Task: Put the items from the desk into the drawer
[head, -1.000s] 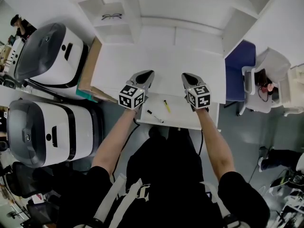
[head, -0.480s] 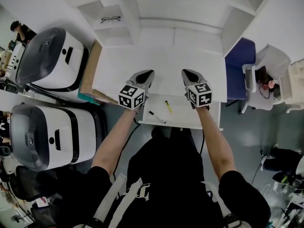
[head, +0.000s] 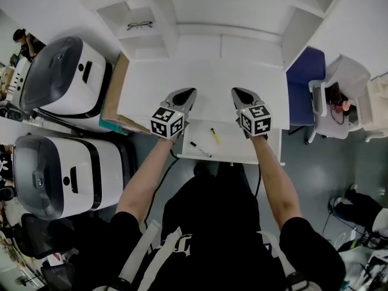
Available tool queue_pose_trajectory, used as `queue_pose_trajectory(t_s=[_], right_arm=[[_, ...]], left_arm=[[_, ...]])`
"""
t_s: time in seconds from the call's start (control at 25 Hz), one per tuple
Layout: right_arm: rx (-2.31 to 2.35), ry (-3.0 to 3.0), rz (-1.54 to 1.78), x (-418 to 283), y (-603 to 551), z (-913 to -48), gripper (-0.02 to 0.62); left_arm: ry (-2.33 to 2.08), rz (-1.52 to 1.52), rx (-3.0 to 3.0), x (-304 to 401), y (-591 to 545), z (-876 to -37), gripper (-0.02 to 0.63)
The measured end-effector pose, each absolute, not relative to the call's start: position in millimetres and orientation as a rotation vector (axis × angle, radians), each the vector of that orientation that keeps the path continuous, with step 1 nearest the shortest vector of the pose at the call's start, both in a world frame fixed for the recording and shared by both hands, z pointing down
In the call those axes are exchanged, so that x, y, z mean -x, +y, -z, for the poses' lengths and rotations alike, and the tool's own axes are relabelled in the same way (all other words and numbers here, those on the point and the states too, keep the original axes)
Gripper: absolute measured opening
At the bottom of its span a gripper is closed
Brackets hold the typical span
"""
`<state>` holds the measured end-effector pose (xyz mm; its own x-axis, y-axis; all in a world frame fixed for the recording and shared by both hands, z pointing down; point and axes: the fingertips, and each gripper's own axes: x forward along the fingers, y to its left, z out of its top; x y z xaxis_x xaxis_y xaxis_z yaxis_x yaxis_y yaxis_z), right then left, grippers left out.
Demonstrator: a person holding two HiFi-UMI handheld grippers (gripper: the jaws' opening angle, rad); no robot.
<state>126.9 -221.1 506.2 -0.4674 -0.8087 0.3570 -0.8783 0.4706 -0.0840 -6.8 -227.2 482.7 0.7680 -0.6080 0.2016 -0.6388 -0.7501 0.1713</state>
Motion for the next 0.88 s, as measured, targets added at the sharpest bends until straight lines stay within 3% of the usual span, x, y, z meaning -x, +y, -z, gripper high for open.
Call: queue_pose_trajectory(t_s=[0.88], right_arm=[[-1.401,-2.451,-0.380,-125.6,-216.0,-514.2,0.003]], left_arm=[[-0.975,-0.179,-2.721,4.5,-226.0,-486.2,0.000]])
